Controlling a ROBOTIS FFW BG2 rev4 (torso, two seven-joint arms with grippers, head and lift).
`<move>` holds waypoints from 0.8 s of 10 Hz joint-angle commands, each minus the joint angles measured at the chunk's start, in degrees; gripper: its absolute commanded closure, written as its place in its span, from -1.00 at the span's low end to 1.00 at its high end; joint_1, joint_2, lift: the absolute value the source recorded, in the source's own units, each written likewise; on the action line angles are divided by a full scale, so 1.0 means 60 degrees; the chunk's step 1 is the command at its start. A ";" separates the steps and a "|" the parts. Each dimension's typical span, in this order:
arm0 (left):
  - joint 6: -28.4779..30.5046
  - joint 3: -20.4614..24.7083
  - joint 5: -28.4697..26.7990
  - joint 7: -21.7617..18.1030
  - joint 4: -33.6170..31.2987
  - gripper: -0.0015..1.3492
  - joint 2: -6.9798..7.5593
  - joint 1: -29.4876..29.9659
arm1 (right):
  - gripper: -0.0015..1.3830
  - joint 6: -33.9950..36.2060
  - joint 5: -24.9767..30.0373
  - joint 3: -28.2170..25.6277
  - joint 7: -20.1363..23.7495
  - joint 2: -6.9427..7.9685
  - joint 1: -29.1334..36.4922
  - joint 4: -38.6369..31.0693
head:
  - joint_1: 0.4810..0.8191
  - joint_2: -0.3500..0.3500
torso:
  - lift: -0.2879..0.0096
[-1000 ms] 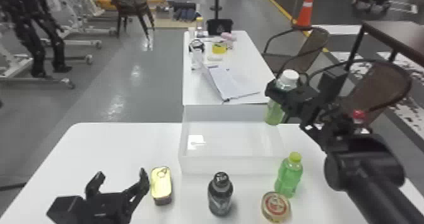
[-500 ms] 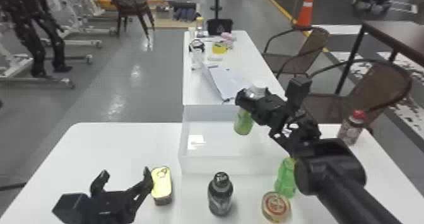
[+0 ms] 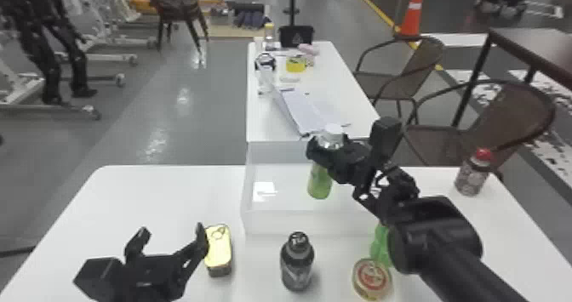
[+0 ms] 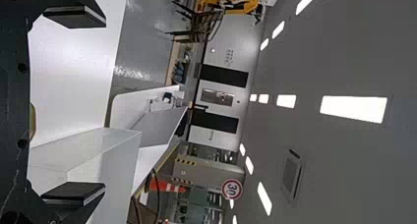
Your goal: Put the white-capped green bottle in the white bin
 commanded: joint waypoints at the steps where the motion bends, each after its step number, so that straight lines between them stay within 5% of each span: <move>1: -0.0003 -0.0001 0.0013 0.0015 0.0009 -0.81 -0.0025 -0.0021 | -0.21 -0.0014 -0.0003 0.0041 0.0000 -0.0006 -0.0026 0.0030 | -0.60 0.00 | 0.26; 3: -0.0046 -0.0031 0.0027 0.0044 0.0009 -0.82 -0.0025 -0.0021 | -0.91 -0.0029 0.0012 0.0041 0.0000 -0.0006 -0.0041 0.0030 | -0.60 0.00 | 0.26; 8: -0.0120 -0.0045 0.0086 0.0044 0.0009 -0.81 -0.0025 0.0009 | -0.89 -0.0219 -0.0267 -0.0179 0.0000 -0.0108 0.0340 -0.0380 | -0.60 0.00 | 0.26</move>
